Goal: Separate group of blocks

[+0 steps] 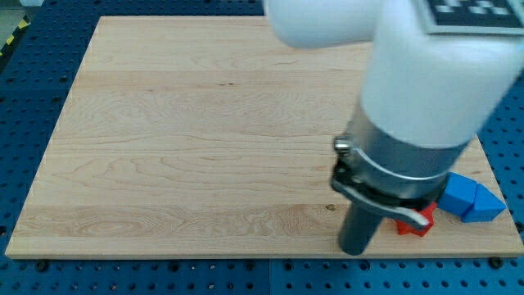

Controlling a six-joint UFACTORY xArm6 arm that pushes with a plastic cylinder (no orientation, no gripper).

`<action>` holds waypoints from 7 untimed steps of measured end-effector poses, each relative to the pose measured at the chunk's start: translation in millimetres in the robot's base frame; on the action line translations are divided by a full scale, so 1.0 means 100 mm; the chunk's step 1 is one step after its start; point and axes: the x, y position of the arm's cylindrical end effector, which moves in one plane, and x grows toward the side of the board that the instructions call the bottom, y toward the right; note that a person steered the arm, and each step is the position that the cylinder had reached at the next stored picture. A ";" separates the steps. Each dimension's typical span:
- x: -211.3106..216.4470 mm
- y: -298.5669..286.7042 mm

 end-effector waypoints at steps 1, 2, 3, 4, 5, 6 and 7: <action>0.00 0.38; -0.01 0.38; -0.01 0.45; -0.01 0.69; -0.01 0.74; 0.00 0.90; 0.00 0.92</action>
